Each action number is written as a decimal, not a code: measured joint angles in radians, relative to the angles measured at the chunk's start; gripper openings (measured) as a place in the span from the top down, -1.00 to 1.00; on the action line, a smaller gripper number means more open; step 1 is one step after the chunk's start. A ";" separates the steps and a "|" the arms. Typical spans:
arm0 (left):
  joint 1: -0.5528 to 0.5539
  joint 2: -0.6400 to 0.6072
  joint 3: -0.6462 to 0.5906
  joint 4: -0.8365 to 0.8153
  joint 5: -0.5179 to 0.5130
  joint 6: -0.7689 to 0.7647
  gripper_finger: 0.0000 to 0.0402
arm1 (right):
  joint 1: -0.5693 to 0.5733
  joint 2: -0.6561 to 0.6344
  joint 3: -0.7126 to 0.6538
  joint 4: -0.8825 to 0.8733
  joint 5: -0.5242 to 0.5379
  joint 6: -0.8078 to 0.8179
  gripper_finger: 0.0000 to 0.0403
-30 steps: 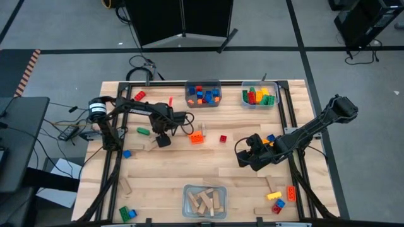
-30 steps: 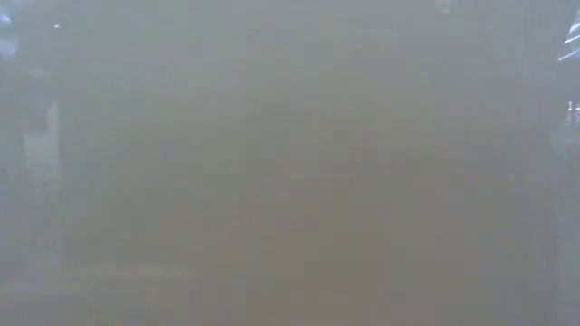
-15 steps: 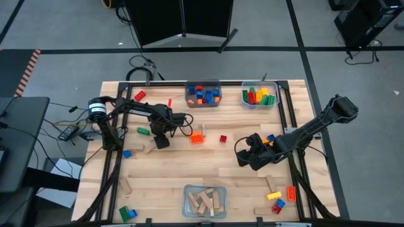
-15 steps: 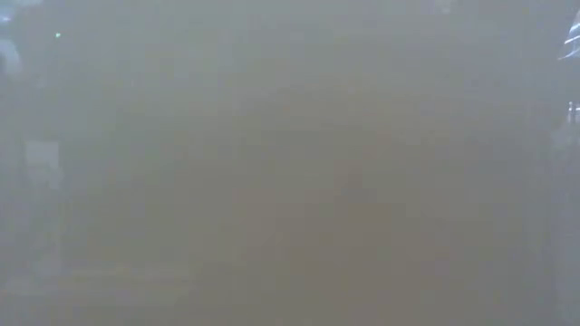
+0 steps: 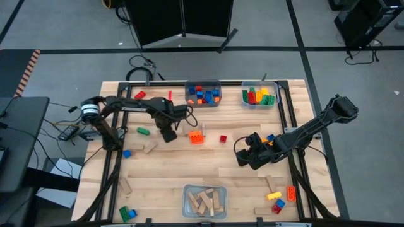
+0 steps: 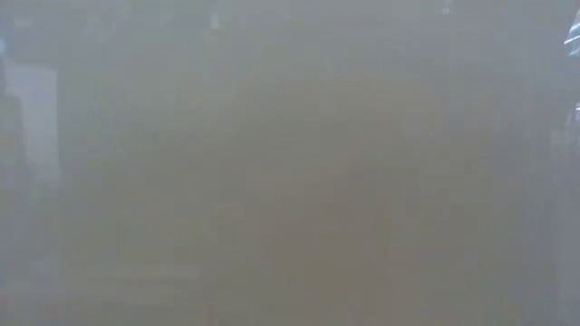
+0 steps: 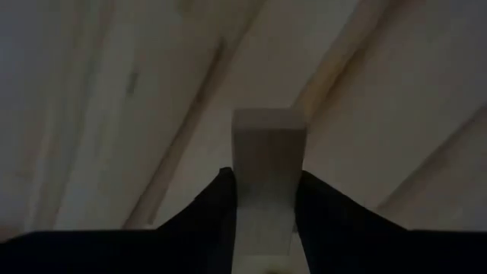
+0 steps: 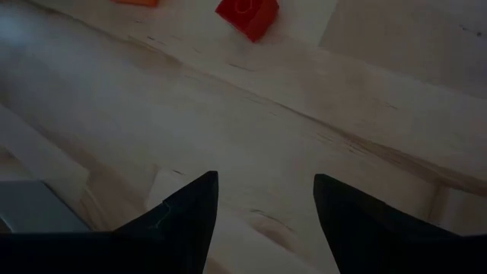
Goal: Sort blocks by size
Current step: Put the brown block into the gray bin
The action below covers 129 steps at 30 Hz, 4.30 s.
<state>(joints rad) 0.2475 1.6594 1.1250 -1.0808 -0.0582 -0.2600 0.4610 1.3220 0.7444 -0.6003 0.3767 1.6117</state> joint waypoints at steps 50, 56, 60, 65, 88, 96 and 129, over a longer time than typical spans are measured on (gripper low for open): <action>-0.832 0.325 0.470 0.385 -0.013 -0.556 0.39 | 0.175 0.000 0.028 0.120 0.076 0.045 -0.03; -0.813 0.330 0.470 0.389 -0.015 -0.555 0.23 | 0.175 0.000 0.028 0.129 0.076 0.047 -0.03; -0.795 0.330 0.470 0.392 -0.016 -0.524 0.10 | 0.175 0.000 0.029 0.128 0.075 0.045 -0.03; -0.767 0.330 0.471 0.387 -0.009 -0.496 0.03 | 0.175 0.000 0.029 0.127 0.075 0.035 -0.03; -0.854 0.299 0.691 -0.264 -0.498 -0.528 0.04 | 0.277 0.000 0.219 -0.129 0.039 0.099 0.29; -0.946 0.299 0.629 -0.482 -0.627 -0.685 0.04 | 0.325 0.001 0.288 -0.155 0.040 0.143 0.53; -0.871 0.154 0.196 -0.170 -0.444 -0.521 0.04 | 0.401 0.002 0.286 -0.245 -0.060 0.291 0.85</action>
<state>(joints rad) -0.6236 1.8139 1.3211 -1.2513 -0.5023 -0.7815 0.8622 1.3239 1.0309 -0.8454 0.3167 1.9029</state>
